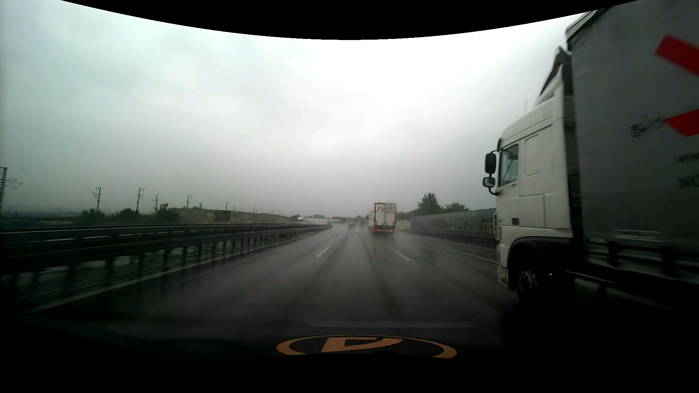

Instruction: Follow the waypoints while adhering to traffic rules and regulations

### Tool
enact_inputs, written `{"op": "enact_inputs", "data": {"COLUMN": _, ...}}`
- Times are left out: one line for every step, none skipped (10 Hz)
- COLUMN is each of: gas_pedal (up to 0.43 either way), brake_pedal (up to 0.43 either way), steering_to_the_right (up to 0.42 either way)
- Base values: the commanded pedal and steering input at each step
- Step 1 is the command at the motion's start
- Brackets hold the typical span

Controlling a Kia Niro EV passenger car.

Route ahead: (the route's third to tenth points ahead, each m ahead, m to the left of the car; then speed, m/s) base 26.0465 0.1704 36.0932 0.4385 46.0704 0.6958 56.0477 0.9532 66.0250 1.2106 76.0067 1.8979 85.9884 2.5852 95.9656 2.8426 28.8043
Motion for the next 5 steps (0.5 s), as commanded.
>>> {"op": "enact_inputs", "data": {"gas_pedal": 0.248, "brake_pedal": 0.000, "steering_to_the_right": -0.001}}
{"op": "enact_inputs", "data": {"gas_pedal": 0.248, "brake_pedal": 0.000, "steering_to_the_right": -0.002}}
{"op": "enact_inputs", "data": {"gas_pedal": 0.248, "brake_pedal": 0.000, "steering_to_the_right": -0.002}}
{"op": "enact_inputs", "data": {"gas_pedal": 0.248, "brake_pedal": 0.000, "steering_to_the_right": -0.002}}
{"op": "enact_inputs", "data": {"gas_pedal": 0.260, "brake_pedal": 0.000, "steering_to_the_right": -0.002}}
